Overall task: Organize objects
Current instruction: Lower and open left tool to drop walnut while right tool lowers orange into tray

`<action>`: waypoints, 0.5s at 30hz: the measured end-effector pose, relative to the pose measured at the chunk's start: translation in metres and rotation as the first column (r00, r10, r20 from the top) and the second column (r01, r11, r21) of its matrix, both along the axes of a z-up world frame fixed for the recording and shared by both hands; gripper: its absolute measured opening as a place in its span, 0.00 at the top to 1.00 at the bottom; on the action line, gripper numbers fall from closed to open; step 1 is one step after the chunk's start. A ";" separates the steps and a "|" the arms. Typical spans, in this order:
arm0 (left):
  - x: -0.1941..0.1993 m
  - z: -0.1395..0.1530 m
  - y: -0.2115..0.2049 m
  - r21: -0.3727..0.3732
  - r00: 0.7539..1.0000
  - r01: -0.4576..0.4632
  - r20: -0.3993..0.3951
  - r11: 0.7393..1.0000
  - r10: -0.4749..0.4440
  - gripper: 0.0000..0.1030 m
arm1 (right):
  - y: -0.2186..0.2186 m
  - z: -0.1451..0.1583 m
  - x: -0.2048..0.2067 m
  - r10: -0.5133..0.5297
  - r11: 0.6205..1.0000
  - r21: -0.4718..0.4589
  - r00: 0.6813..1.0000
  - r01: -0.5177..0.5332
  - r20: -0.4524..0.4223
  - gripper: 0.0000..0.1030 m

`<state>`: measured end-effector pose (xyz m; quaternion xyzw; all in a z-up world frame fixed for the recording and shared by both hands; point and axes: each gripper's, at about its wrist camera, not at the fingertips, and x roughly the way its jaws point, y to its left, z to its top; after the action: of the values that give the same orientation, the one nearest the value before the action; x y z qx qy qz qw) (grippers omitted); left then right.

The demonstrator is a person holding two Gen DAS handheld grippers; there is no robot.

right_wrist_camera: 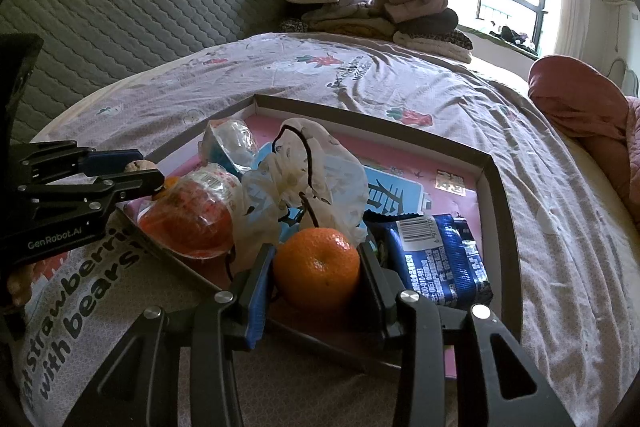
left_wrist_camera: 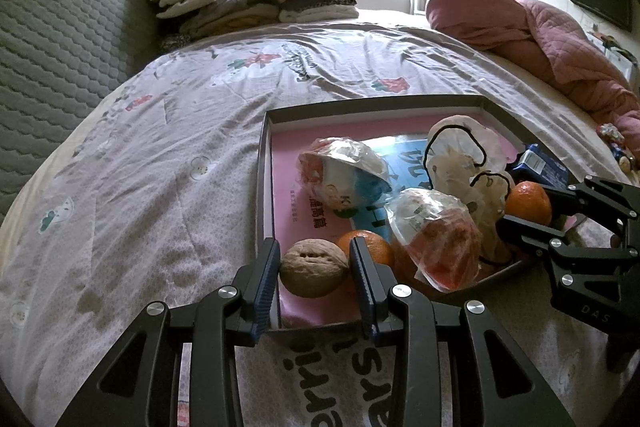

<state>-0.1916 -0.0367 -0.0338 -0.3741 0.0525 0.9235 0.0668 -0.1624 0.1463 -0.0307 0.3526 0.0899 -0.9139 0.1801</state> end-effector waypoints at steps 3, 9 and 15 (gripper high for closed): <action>0.000 0.000 0.000 0.001 1.000 0.000 0.001 1.000 0.000 0.63 | 0.001 0.000 0.001 -0.002 1.000 -0.001 1.000 0.002 0.001 0.60; 0.002 0.001 0.000 0.009 1.000 -0.001 0.005 1.000 0.001 0.63 | 0.003 0.000 0.000 -0.006 1.000 -0.008 1.000 0.006 0.008 0.60; 0.004 0.003 -0.001 0.013 1.000 0.003 0.009 1.000 -0.003 0.63 | 0.002 0.000 0.000 -0.010 1.000 -0.010 1.000 0.010 0.014 0.60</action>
<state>-0.1879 -0.0380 -0.0311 -0.3776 0.0468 0.9221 0.0711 -0.1627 0.1481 -0.0310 0.3584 0.0823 -0.9128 0.1780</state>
